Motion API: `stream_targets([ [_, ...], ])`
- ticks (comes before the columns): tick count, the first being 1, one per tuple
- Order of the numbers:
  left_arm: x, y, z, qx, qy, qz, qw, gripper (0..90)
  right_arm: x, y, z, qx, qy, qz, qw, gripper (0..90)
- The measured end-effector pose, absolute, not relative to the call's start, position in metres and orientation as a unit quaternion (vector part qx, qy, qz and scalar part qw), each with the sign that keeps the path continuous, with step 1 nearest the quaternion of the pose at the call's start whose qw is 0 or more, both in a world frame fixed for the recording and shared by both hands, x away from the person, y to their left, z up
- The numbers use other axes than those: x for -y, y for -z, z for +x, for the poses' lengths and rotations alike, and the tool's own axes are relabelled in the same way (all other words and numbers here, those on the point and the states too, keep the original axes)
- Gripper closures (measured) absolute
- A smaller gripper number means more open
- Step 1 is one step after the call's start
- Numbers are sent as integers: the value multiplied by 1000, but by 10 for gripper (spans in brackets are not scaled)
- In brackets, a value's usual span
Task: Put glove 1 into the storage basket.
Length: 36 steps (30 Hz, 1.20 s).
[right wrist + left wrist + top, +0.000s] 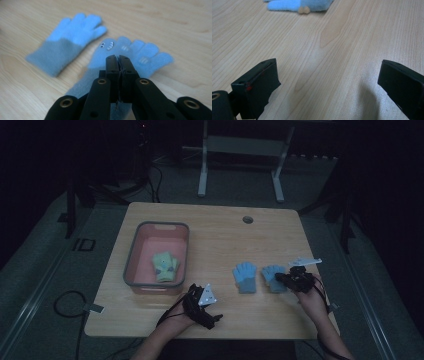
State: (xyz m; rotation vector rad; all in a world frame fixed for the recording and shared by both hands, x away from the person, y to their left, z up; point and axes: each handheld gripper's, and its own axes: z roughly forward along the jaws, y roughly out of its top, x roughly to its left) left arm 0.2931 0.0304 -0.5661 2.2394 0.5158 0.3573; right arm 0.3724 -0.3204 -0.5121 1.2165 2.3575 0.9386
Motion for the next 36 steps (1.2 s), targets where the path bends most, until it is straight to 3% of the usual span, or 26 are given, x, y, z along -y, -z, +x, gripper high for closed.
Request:
stream_targets([
  [6, -30, 566, 293, -203, -141, 885, 395, 35, 322, 532, 378, -831, -311, 437, 150, 851],
  [18, -30, 567, 293, -202, -140, 885, 395, 36, 328, 526, 378, -830, -315, 432, 159, 657],
  [28, -31, 567, 293, -202, -140, 885, 396, 36, 333, 526, 391, -870, -307, 359, 144, 613],
  [36, -31, 566, 293, -201, -139, 885, 397, 36, 336, 538, 398, -878, -289, 357, 133, 628],
])
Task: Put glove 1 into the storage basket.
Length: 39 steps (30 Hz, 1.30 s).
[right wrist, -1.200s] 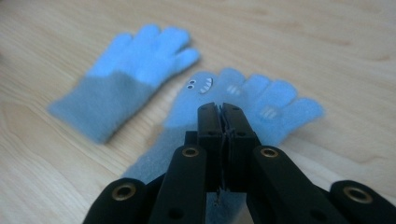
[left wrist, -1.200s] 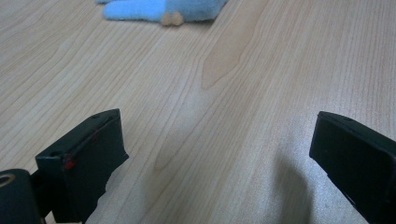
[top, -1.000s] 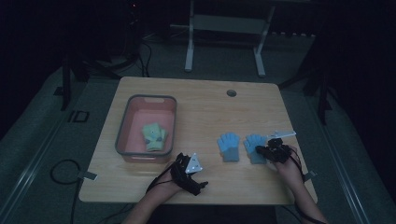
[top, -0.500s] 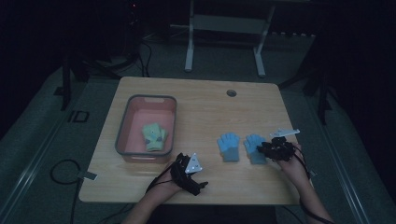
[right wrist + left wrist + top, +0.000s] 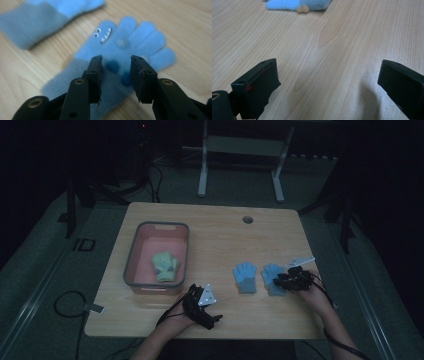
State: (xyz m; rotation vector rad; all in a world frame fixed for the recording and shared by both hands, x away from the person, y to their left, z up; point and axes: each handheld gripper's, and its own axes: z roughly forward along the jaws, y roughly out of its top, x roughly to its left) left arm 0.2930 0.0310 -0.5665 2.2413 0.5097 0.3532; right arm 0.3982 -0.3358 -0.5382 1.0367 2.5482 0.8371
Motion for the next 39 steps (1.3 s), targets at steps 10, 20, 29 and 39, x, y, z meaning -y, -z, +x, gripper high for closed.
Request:
stream_targets([
  [10, -31, 567, 293, -200, -142, 886, 394, 36, 331, 540, 392, -870, -287, 373, 149, 810],
  [20, -31, 567, 293, -198, -142, 887, 393, 36, 329, 522, 391, -852, -300, 403, 144, 848],
  [29, -31, 567, 293, -198, -142, 886, 394, 36, 318, 478, 385, -830, -346, 403, 171, 848],
  [39, -31, 567, 293, -198, -143, 886, 394, 36, 282, 452, 376, -835, -385, 357, 163, 847],
])
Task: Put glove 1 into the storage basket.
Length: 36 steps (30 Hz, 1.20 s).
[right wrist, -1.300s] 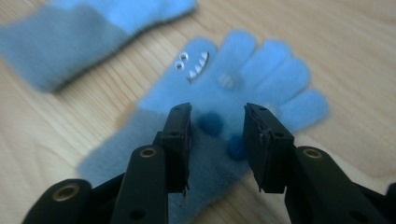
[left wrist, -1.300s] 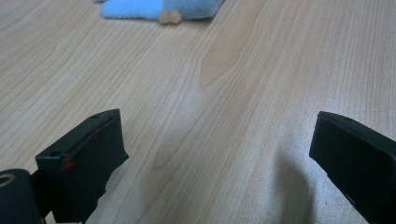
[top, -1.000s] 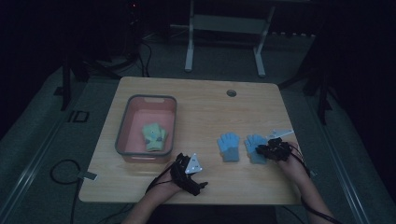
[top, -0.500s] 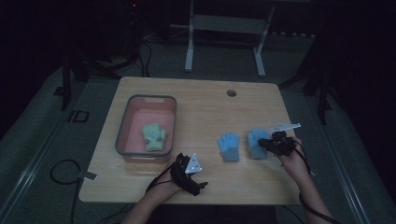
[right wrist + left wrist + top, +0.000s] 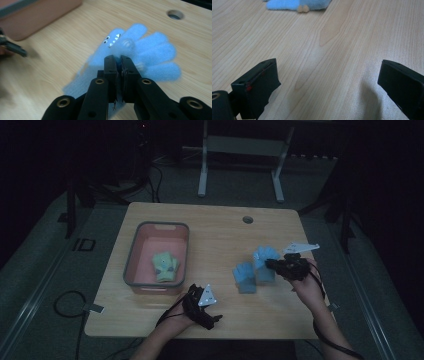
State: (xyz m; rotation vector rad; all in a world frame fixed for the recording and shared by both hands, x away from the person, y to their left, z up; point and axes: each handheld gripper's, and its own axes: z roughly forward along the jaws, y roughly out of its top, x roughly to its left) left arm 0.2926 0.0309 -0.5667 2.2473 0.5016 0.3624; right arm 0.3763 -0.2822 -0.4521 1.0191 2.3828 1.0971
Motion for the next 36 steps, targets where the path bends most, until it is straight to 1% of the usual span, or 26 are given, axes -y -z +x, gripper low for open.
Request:
stream_targets([
  [1, -31, 567, 293, -198, -143, 886, 394, 36, 282, 452, 376, -835, -385, 357, 163, 847],
  [2, -30, 567, 292, -198, -143, 886, 395, 36, 272, 455, 375, -842, -379, 346, 164, 847],
  [9, -30, 567, 292, -197, -143, 886, 396, 36, 253, 469, 377, -856, -379, 327, 133, 844],
  [14, -31, 567, 292, -198, -139, 885, 397, 35, 243, 483, 381, -872, -360, 309, 122, 842],
  [20, -31, 567, 292, -199, -137, 886, 397, 35, 239, 497, 390, -873, -358, 315, 100, 840],
  [28, -32, 566, 292, -202, -134, 882, 404, 35, 234, 522, 401, -887, -321, 319, 89, 830],
  [32, -32, 566, 292, -202, -132, 882, 404, 35, 235, 528, 403, -888, -318, 322, 83, 816],
  [36, -31, 566, 292, -201, -125, 883, 404, 35, 236, 526, 402, -886, -321, 323, 85, 740],
])
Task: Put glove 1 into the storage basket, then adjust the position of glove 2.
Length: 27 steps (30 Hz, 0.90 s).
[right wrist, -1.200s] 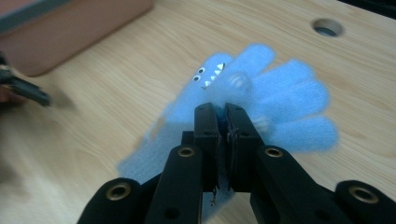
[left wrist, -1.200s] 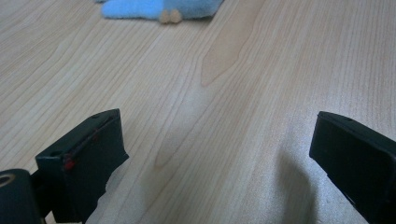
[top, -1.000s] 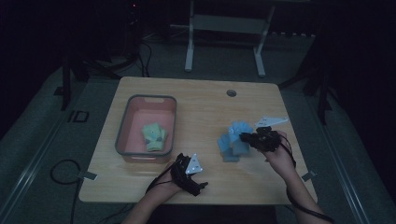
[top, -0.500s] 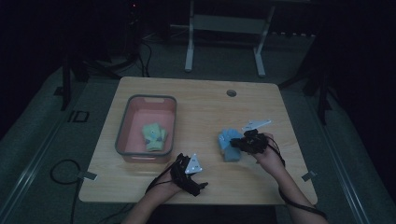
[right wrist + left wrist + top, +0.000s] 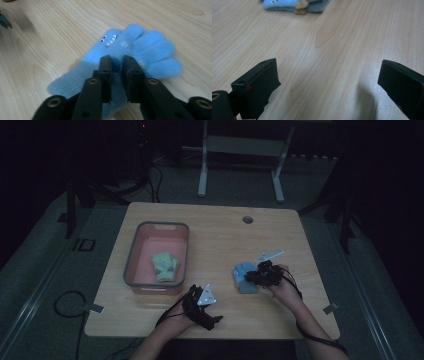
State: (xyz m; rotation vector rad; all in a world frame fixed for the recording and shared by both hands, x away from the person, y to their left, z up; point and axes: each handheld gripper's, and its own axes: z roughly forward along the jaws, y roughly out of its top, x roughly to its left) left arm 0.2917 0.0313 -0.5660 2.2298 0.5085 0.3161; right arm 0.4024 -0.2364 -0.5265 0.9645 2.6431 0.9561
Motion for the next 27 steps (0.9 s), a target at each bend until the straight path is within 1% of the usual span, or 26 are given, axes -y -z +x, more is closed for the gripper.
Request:
stream_targets([
  [1, -31, 566, 292, -201, -125, 883, 404, 35, 236, 526, 402, -886, -321, 323, 85, 740],
  [2, -30, 565, 290, -192, -144, 886, 396, 36, 238, 522, 401, -883, -328, 324, 88, 662],
  [5, -29, 563, 289, -192, -147, 885, 399, 36, 245, 515, 397, -874, -344, 331, 87, 552],
  [7, -27, 563, 289, -197, -140, 884, 400, 49, 250, 512, 395, -869, -354, 334, 82, 519],
  [9, -26, 563, 289, -198, -141, 886, 396, 51, 256, 509, 392, -866, -362, 334, 82, 507],
  [10, -25, 563, 288, -201, -135, 890, 387, 51, 258, 508, 390, -866, -364, 334, 82, 481],
  [11, -25, 563, 288, -201, -135, 890, 387, 51, 258, 508, 390, -866, -364, 334, 82, 481],
  [14, -25, 560, 289, -209, -127, 886, 394, 51, 268, 507, 387, -859, -376, 342, 68, 391],
  [15, -25, 559, 289, -212, -125, 886, 394, 50, 269, 507, 387, -857, -378, 344, 61, 373],
  [16, -25, 559, 289, -212, -125, 886, 394, 51, 269, 507, 387, -857, -378, 344, 61, 373],
  [17, -24, 557, 289, -214, -125, 886, 392, 51, 272, 508, 386, -851, -386, 351, 53, 274],
  [18, -24, 557, 289, -214, -125, 886, 392, 50, 272, 508, 386, -851, -386, 351, 53, 274],
  [19, -24, 557, 289, -218, -128, 883, 395, 50, 273, 508, 385, -846, -396, 354, 48, 198],
  [20, -24, 557, 289, -218, -128, 883, 395, 50, 273, 508, 385, -846, -396, 354, 48, 198],
  [21, -24, 556, 289, -219, -131, 882, 396, 51, 274, 508, 385, -844, -398, 356, 49, 168],
  [23, -24, 555, 290, -217, -129, 883, 396, 51, 274, 508, 385, -844, -401, 354, 41, 145],
  [26, -22, 556, 290, -217, -125, 883, 398, 51, 274, 508, 384, -849, -393, 350, 45, 148],
  [27, -22, 556, 289, -216, -122, 883, 398, 51, 274, 508, 384, -852, -387, 349, 48, 183],
])
